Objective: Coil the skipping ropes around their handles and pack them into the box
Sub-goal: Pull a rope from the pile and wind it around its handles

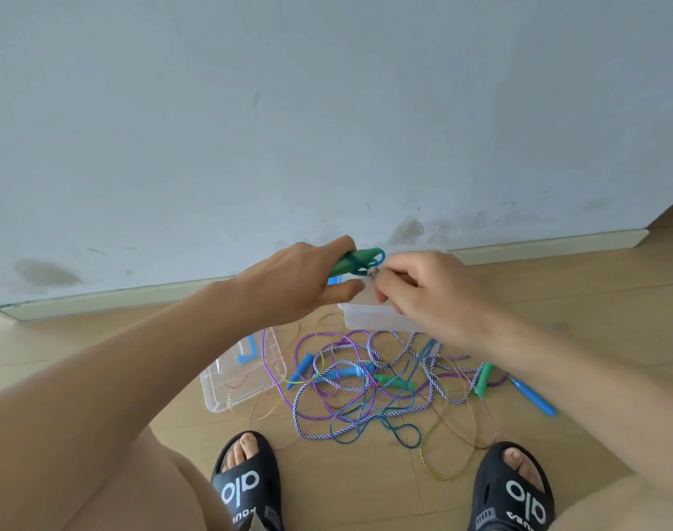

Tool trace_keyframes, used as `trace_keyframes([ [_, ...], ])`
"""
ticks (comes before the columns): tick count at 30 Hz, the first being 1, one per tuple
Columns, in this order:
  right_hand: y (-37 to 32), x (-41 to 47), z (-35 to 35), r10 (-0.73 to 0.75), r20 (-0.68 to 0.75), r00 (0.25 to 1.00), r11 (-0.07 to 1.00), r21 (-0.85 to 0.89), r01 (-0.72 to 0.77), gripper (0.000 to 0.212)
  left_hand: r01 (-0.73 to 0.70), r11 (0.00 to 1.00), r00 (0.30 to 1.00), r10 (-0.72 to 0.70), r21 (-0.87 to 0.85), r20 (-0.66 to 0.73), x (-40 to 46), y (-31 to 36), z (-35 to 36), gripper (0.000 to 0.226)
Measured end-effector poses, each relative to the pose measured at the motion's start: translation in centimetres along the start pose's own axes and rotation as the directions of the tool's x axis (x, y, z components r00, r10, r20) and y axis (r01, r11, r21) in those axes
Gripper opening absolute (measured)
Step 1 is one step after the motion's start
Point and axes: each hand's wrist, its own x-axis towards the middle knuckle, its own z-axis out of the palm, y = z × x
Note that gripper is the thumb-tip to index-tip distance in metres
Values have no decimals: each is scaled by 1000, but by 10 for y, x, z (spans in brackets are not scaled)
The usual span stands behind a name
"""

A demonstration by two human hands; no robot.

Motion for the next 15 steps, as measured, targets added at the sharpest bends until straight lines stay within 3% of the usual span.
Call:
trace_keyframes([
  [4, 3, 7, -12, -180, 38, 983, 961, -205, 184, 41, -100, 986, 995, 97, 137, 30, 0, 7, 8, 25],
  [7, 1, 10, -24, -222, 42, 974, 948, -223, 226, 44, -145, 979, 989, 145, 140, 11, 1, 11, 8, 25],
  [11, -4, 9, -30, -181, 58, 982, 978, -99, 186, 42, -85, 983, 996, 85, -166, -8, 1, 12, 6, 18],
  [15, -2, 1, -21, -119, 158, 980, 976, -161, 144, 38, 12, 942, 998, 7, -335, 55, 0, -1, 1, 13],
])
